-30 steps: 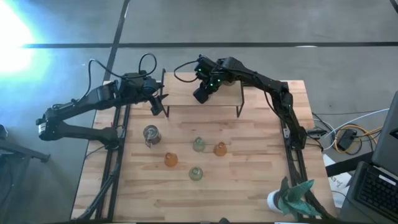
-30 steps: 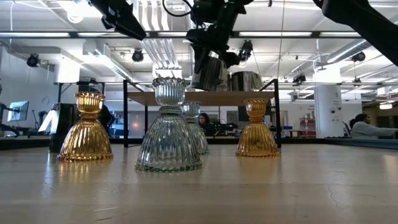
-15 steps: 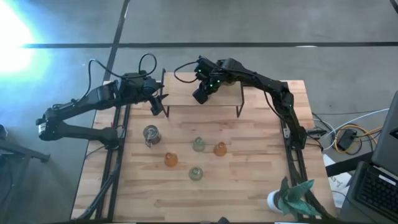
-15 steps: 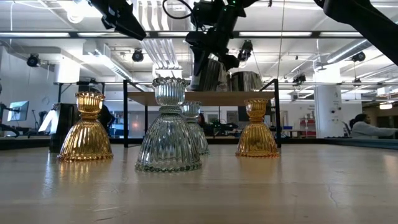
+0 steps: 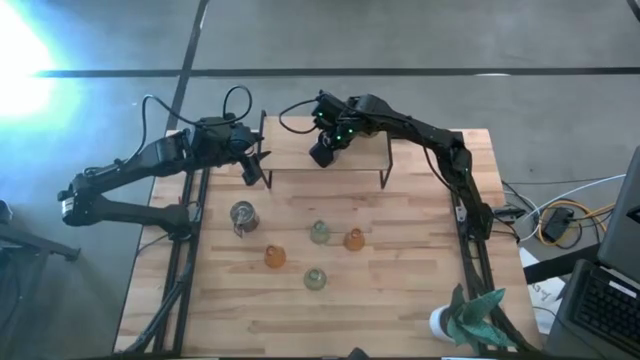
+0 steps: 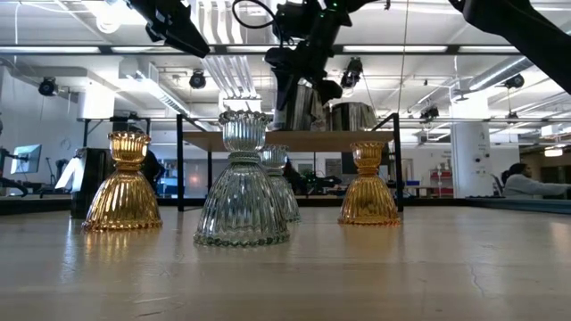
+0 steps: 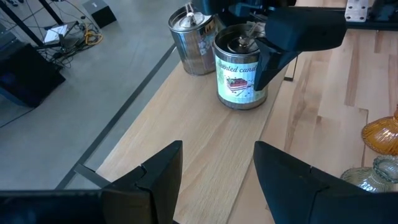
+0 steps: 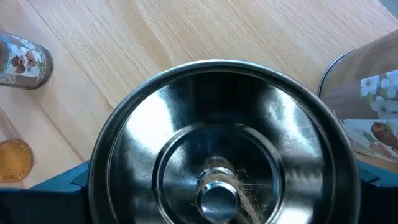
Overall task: Pick & Place candle stick holders
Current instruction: Put the silver scented candle on the shelf
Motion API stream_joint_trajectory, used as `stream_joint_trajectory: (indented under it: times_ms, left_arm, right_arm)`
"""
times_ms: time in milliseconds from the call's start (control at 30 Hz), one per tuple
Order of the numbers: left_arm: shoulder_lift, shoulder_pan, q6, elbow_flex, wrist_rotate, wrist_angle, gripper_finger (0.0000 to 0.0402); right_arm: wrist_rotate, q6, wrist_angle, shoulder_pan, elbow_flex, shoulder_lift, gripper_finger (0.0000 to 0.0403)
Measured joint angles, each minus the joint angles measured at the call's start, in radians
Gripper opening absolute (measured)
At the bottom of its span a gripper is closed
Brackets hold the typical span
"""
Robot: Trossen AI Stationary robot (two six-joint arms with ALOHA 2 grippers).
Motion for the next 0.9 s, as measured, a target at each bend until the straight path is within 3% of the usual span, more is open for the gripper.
stream_joint_trajectory:
  times_ms: [900]
  left_arm:
    - [0.0, 0.0, 0.0, 0.0, 0.0, 0.0, 0.0202]
  right_arm:
    - [0.004, -0.044, 0.032, -0.006, 0.006, 0.003, 0.0399]
